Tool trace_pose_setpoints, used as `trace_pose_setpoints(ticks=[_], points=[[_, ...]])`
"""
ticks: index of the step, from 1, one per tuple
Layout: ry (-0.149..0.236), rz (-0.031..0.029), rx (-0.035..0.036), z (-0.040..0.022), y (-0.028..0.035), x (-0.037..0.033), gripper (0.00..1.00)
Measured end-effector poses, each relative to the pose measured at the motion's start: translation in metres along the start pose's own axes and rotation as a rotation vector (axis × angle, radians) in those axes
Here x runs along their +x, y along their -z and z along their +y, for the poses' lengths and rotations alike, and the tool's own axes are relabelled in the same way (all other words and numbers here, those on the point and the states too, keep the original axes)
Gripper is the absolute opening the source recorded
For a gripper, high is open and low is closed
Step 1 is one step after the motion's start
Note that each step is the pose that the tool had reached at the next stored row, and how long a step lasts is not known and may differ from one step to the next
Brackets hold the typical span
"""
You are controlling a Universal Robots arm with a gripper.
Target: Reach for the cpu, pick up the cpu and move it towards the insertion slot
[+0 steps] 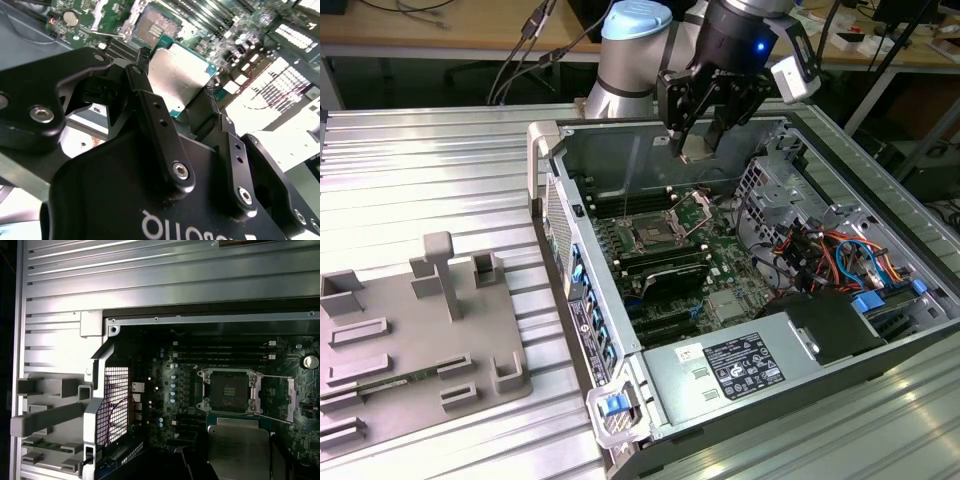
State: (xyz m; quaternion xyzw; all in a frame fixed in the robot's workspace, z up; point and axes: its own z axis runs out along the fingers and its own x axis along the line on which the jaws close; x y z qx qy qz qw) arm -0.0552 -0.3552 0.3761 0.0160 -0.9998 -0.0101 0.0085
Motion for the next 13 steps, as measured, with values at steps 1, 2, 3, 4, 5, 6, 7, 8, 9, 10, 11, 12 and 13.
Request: trace_pose_setpoints(ticks=[1,2,3,4,5,6,7,8,9,10,11,12,13], points=[[0.0,0.0001,0.0,0.0026,-0.0001,-0.002,0.55],[0.0,-0.0001,-0.0001,0.0049,-0.0002,-0.0037,0.55],[0.0,0.0,0.0,0.0077,-0.0002,-0.0057,0.55],[0.0,0.0,0.0,0.0109,-0.0004,-0.008,0.55],[0.0,0.0,0.0,0.0121,-0.0005,-0.0092,0.55],[0.0,0.0001,0.0001,0.0126,-0.0004,-0.0104,0.55],[0.0,0.0001,0.0001,0.0125,-0.0004,-0.0109,0.55],[0.0,0.0,0.0,0.0125,-0.0004,-0.0109,0.55],[0.0,0.0001,0.0,0.0125,-0.0004,-0.0109,0.55],[0.0,0.0,0.0,0.0126,-0.0005,-0.0115,0.55],[0.0,0.0,0.0,0.0125,-0.0005,-0.0121,0.55],[0.0,0.0,-0.0001,0.0125,-0.0005,-0.0121,0.55],[0.0,0.0,0.0,0.0125,-0.0005,-0.0121,0.55]])
